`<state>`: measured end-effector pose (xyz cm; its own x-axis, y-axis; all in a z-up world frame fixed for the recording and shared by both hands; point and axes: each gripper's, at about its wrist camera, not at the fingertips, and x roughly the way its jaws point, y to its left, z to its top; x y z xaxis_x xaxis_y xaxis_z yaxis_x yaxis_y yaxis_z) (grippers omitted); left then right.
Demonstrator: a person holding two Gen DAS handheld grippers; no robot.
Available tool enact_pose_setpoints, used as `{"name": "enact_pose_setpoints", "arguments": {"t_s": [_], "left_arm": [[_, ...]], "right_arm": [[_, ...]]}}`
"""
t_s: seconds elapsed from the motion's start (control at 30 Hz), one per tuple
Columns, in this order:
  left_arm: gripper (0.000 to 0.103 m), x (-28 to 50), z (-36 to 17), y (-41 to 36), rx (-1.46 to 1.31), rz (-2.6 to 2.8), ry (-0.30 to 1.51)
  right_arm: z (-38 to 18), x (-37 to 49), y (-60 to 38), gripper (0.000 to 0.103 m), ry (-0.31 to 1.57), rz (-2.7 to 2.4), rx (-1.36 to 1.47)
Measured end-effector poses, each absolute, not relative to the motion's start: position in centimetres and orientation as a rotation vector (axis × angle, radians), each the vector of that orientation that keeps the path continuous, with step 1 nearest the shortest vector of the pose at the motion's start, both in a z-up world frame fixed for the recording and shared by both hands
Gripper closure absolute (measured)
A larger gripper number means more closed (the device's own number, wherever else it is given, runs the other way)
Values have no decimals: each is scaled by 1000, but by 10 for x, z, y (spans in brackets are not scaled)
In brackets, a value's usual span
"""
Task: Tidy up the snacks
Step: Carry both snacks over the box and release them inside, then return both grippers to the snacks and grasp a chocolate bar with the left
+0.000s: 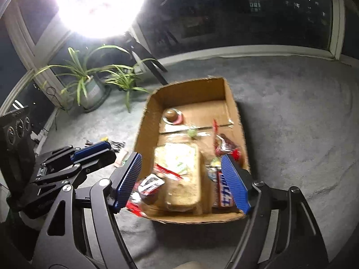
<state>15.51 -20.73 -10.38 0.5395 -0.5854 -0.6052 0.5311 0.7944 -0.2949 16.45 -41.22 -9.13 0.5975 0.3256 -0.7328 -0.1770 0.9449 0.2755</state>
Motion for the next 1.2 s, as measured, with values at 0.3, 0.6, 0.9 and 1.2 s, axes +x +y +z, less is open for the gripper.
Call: {"name": "enact_pose_setpoints", "arguments": {"t_s": [0.3, 0.6, 0.9, 1.2], "left_arm": [[79, 151, -117, -132, -113, -583, 780], [79, 172, -135, -47, -141, -450, 830], [79, 209, -154, -12, -133, -437, 902], [79, 247, -179, -14, -160, -508, 987]], "right_arm": [[-85, 155, -369, 27, 851, 393, 190], [-90, 159, -313, 27, 855, 447, 156], [-118, 175, -241, 27, 954, 508, 13], [-155, 193, -212, 43, 1055, 544, -16]]}}
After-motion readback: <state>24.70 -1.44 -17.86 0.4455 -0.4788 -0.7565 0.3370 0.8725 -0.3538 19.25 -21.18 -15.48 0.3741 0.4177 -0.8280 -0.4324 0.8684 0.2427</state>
